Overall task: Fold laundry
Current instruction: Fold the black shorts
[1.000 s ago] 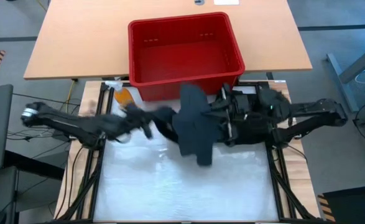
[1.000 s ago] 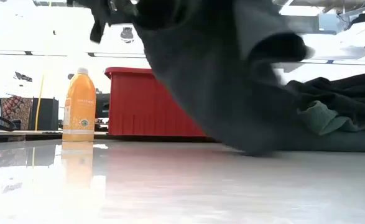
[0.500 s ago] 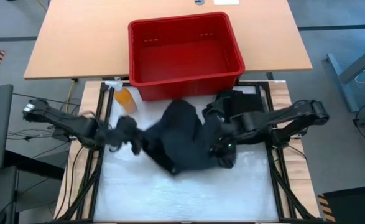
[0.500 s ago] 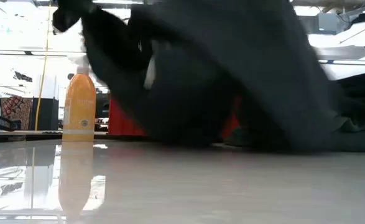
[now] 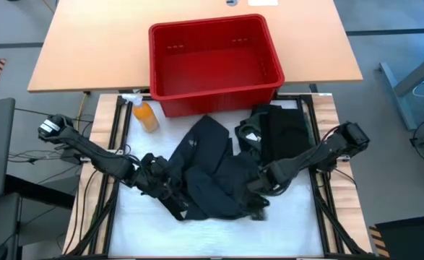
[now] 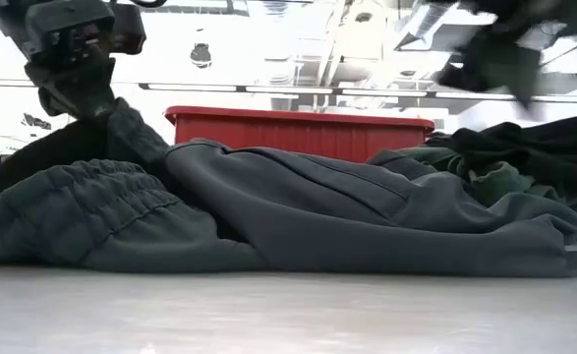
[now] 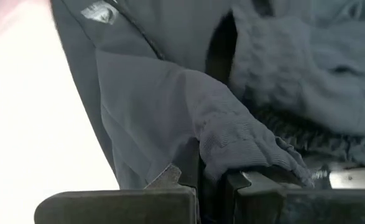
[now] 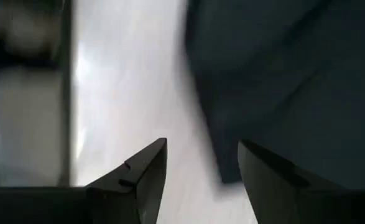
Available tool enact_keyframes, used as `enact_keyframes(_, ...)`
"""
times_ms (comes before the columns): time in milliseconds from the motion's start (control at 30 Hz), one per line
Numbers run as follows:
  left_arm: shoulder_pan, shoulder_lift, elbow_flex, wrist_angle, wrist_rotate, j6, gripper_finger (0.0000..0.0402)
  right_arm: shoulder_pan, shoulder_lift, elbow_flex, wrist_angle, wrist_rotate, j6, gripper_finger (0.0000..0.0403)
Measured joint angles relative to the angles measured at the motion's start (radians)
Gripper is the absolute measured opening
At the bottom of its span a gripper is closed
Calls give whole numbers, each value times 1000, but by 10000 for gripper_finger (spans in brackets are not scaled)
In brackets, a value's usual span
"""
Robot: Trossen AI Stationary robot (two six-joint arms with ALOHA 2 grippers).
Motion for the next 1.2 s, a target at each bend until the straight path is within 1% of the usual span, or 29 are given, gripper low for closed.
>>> enact_keyframes(100, -6, 7, 0, 0, 9, 5, 0, -15, -12, 1, 214, 244, 119, 222)
enact_keyframes(133, -6, 3, 0, 0, 8, 8, 0, -28, -8, 2, 285, 299, 138, 221)
enact_keyframes(200, -6, -9, 0, -1, 8, 28, 0, -66, 29, 3, 401, 355, 157, 217)
enact_keyframes(367, -3, -31, 0, -10, 9, 66, 0, -151, 166, 0, 640, 365, 151, 207)
enact_keyframes(467, 11, -33, 0, -50, 11, 69, 0, -196, 224, 0, 736, 393, 188, 206)
enact_keyframes(533, 24, -33, 0, -89, 17, 56, 0, -220, 263, 0, 802, 390, 212, 206)
enact_keyframes(633, 33, -33, 0, -97, 19, 58, 0, -226, 317, 21, 896, 365, 232, 208)
enact_keyframes(767, 33, -33, 0, -99, 36, 108, 0, -205, 396, 116, 847, 402, 248, 204)
enact_keyframes(833, 33, -33, 0, -98, 40, 132, 0, -195, 454, 173, 785, 438, 250, 186)
enact_keyframes(900, 33, -33, 0, -102, 42, 147, 0, -188, 506, 232, 726, 461, 245, 147)
enact_keyframes(933, 33, -34, 0, -105, 42, 153, 0, -186, 531, 267, 699, 461, 241, 120)
enact_keyframes(1000, 33, -34, 0, -117, 43, 161, 0, -175, 561, 330, 654, 454, 227, 52)
enact_keyframes(1033, 33, -34, 0, -125, 42, 163, 0, -169, 570, 358, 621, 439, 208, 29)
enact_keyframes(1067, 33, -34, 0, -125, 42, 165, 0, -161, 575, 384, 597, 425, 191, 20)
enact_keyframes(1100, 33, -34, 0, -128, 43, 165, 0, -153, 573, 410, 567, 416, 180, 19)
enact_keyframes(1200, 33, -34, 0, -142, 39, 165, 0, -128, 519, 466, 437, 412, 105, 17)
